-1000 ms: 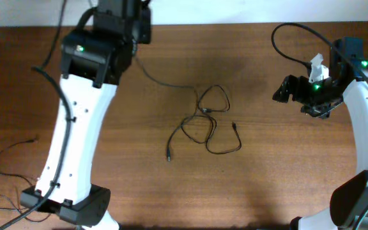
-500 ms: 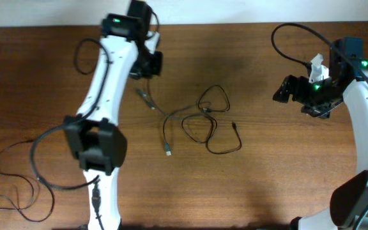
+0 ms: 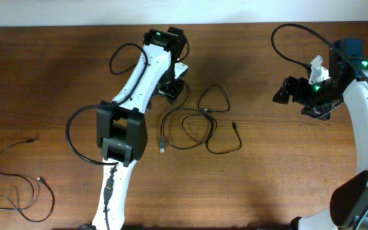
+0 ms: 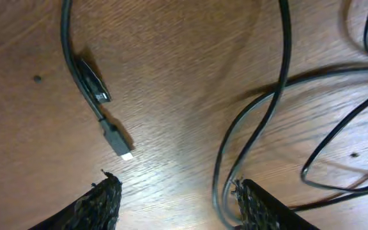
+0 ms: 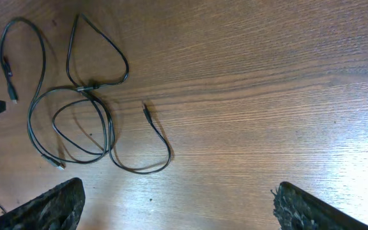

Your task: Untangle cables

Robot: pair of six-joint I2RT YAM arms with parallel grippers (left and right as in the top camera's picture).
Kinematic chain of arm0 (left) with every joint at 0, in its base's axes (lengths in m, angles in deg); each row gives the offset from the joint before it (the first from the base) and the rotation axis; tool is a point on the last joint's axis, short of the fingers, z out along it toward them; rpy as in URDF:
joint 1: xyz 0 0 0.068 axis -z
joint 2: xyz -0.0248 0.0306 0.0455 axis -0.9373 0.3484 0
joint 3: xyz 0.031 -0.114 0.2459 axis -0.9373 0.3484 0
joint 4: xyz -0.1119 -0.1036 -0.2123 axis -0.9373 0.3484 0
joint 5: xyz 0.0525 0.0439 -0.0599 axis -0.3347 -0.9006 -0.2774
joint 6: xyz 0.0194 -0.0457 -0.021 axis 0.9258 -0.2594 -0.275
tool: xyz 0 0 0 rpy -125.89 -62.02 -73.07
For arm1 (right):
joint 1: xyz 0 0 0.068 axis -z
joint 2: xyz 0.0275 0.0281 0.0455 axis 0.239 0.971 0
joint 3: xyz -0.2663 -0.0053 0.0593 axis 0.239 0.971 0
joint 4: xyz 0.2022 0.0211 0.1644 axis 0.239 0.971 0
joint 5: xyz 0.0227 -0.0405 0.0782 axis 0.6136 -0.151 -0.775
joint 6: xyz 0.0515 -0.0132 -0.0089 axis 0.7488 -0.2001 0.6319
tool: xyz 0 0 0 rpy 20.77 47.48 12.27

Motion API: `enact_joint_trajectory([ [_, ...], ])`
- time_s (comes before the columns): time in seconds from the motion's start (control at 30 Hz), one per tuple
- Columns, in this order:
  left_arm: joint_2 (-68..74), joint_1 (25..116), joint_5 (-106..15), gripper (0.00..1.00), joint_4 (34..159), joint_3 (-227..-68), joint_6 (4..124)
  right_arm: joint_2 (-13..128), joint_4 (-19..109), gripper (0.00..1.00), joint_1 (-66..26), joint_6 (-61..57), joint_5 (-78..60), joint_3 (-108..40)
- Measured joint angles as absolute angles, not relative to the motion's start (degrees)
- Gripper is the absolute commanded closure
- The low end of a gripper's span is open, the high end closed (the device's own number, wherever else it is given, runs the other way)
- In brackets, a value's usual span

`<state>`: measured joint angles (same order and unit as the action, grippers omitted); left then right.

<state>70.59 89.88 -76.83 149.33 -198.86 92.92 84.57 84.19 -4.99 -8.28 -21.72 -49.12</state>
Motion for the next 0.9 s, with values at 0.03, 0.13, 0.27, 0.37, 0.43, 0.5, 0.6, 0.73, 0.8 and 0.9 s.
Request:
enact_joint_trajectory([
  [0.03, 70.6, 89.8, -76.7, 0.42, 149.5, -198.9, 94.9, 84.6, 84.2, 0.05, -5.0, -8.3, -21.7, -49.1],
  [0.13, 73.1, 89.9, -76.5, 0.53, 151.9, -198.8, 99.3, 84.6, 84.2, 0.05, -5.0, -8.3, -21.7, -49.1],
  [0.27, 75.7, 89.9, -74.6, 0.62, 149.7, -194.4, 100.5, 84.6, 84.2, 0.05, -5.0, -8.3, -21.7, -49.1],
  [0.37, 75.7, 89.9, -74.0, 0.79, 148.4, -192.2, 100.9, 84.6, 84.2, 0.05, -5.0, -8.3, -21.7, -49.1],
  [0.43, 75.7, 89.9, -73.3, 0.68, 148.4, -192.1, 101.1, 84.6, 84.2, 0.04, -5.0, -8.3, -21.7, -49.1],
  [0.5, 75.7, 89.9, -72.0, 0.56, 150.1, -192.1, 102.1, 84.6, 84.0, 0.04, -5.0, -8.3, -21.7, -49.1],
  [0.6, 76.1, 89.6, -71.6, 0.47, 153.5, -195.3, 103.5, 84.6, 83.8, 0.05, -5.0, -8.3, -21.7, -49.1],
  [0.73, 76.2, 87.2, -66.8, 0.36, 155.3, -203.6, 104.2, 84.6, 83.8, 0.04, -5.0, -8.3, -21.7, -49.1],
  [0.8, 76.2, 87.2, -61.6, 0.36, 156.3, -203.5, 105.9, 84.6, 83.8, 0.05, -5.0, -8.3, -21.7, -49.1],
  [0.9, 76.4, 88.4, -59.5, 0.4, 154.0, -199.3, 106.7, 84.6, 83.9, 0.04, -5.0, -8.3, -21.7, -49.1],
])
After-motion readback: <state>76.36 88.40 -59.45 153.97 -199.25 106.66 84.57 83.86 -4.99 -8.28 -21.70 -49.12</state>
